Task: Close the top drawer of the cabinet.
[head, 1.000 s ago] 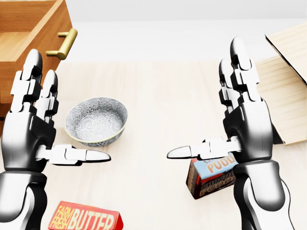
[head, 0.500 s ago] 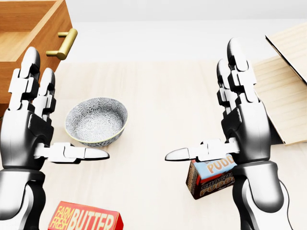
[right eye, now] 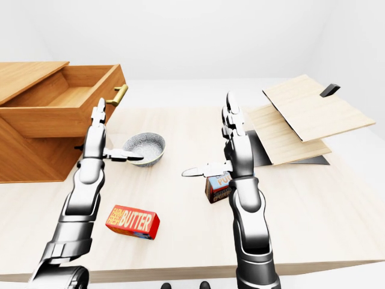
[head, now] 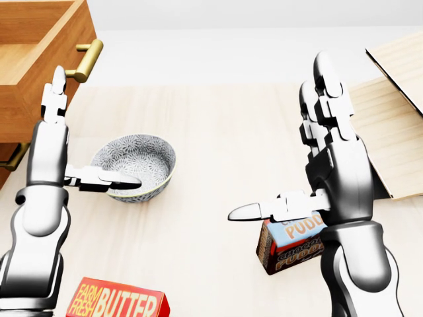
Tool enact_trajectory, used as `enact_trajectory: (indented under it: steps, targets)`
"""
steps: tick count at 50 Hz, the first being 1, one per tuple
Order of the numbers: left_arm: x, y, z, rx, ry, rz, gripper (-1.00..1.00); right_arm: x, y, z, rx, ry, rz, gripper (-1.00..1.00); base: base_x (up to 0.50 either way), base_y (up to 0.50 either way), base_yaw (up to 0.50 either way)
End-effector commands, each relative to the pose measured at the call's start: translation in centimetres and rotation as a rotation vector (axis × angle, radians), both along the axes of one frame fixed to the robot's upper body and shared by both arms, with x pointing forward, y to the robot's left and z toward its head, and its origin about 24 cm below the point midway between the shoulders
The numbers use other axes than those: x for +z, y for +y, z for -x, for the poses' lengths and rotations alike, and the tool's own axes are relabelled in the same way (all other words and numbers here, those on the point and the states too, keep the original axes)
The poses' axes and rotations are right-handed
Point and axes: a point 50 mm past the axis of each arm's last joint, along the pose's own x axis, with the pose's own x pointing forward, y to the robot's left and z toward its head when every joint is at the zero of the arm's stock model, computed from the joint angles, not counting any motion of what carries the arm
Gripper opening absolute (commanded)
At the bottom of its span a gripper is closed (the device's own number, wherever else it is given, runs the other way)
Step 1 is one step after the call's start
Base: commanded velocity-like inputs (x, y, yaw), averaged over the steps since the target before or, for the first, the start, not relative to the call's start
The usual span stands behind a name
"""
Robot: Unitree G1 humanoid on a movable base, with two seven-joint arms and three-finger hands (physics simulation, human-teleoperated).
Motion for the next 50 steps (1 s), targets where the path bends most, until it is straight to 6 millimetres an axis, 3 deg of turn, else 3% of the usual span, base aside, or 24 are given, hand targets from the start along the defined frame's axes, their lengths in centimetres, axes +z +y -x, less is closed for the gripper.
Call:
enact_trajectory:
  steps: [1,15,50]
  targets:
    - [-1.2,1.8,-2.8,0.128,0.109,-0.111,1.00,-0.2,-0.1,0.1,-0.001,0.007,0.002,1.00,0.00,0.00,0.00]
    - [-2.3,4.3,-3.3,0.274,0.157,-0.135,1.00,-0.3,0.0,0.2,-0.003,0.011,0.006,1.00,0.00,0.00,0.00]
    - [0.1,8.9,-2.1,0.417,0.061,-0.088,1.00,-0.3,0.1,0.1,-0.002,0.012,0.008,1.00,0.00,0.00,0.00]
